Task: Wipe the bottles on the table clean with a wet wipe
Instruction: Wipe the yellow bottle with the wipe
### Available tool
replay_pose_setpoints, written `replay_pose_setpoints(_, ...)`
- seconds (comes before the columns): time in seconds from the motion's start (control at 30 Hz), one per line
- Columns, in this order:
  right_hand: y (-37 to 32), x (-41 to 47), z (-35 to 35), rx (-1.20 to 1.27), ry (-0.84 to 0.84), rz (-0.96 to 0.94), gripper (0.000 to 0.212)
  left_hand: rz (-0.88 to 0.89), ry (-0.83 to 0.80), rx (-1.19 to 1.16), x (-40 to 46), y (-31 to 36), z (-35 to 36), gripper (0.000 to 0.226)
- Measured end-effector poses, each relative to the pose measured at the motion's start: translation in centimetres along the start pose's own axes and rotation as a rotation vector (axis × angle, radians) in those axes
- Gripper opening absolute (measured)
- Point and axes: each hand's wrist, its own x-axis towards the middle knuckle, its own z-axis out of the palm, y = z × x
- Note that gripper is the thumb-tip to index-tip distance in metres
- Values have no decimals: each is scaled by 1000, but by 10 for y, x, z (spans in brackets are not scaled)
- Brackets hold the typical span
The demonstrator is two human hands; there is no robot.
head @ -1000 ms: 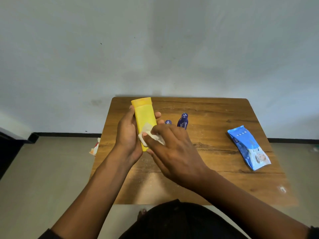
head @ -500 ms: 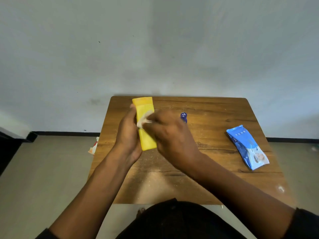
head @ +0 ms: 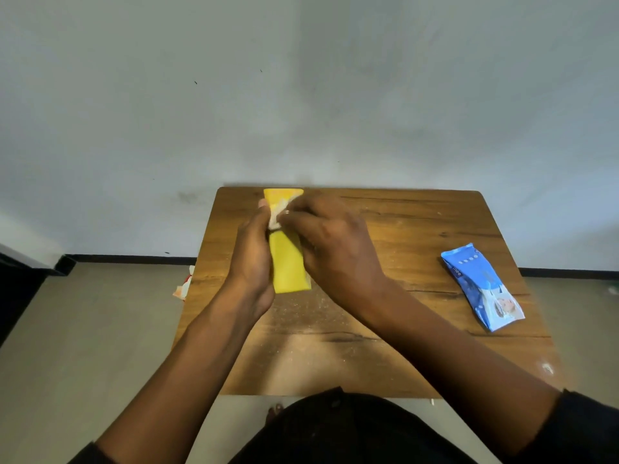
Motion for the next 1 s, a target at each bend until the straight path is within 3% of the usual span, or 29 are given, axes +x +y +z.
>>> replay_pose_setpoints(0.1,-7,-31,5,65,-115,-56,21,-75,46,-87,8,11,-8,61)
replay_pose_setpoints(0.23,-8,-53,3,61,-243,-74,38,-173,158,-355,17,17,-20,56)
replay_pose_setpoints(0.4,3,-43,5,44,-128,-55,33,-353,84,-511,17,12,-26,47)
replay_pose_setpoints(0.53,8,-27,-12,269,-16,308,41,-330,-63,-619,18,10,-31,37)
replay_pose_setpoints(0.67,16,-18,-21,653,-10,676,40,-246,-95,-610,15,6,-32,41)
replay_pose_setpoints(0.9,26,-28,-12,602,141,941,23,-60,-58,-537,17,7,-29,39)
replay_pose_setpoints(1.0,24,-23,-13,526,132,822,25,-90,-36,-470,15,2,-25,39)
